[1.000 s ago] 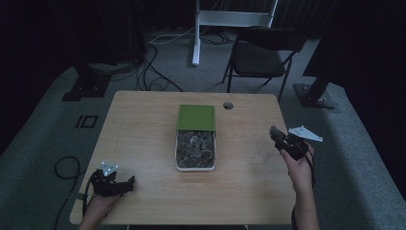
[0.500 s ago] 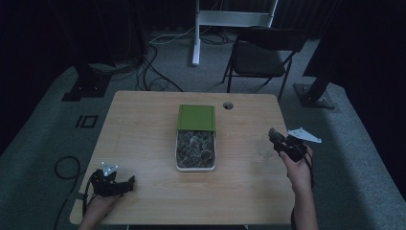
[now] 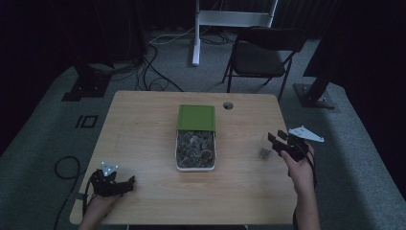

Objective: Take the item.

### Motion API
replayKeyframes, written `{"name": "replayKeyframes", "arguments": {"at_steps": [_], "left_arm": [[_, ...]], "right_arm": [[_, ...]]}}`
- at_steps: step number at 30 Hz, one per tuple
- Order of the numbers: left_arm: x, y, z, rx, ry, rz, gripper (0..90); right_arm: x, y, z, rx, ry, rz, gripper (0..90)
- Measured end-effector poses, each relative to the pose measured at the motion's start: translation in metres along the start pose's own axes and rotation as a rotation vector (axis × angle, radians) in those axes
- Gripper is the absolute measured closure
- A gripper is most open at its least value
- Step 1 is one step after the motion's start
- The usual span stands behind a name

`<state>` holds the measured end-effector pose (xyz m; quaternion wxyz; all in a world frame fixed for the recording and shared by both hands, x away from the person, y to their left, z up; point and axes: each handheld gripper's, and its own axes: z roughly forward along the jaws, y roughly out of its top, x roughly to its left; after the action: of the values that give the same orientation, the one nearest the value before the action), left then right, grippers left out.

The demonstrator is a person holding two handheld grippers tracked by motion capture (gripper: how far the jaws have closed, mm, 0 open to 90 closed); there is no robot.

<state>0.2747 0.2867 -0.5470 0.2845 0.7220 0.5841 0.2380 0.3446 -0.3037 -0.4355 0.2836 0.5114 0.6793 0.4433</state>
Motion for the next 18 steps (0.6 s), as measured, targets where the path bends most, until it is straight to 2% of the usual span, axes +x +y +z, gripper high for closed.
{"name": "replayKeyframes", "arguments": {"at_steps": [9,18], "left_arm": [[0.000,0.000,0.000,0.000,0.000,0.000,2.2],[0.000,0.000,0.000,0.000,0.000,0.000,2.2]], "right_arm": [[0.007,0.003,-0.003,-0.008,0.030,-0.008,52.6],[0.023,-0.005,-0.004,-0.016,0.082,-0.018,52.8]]}}
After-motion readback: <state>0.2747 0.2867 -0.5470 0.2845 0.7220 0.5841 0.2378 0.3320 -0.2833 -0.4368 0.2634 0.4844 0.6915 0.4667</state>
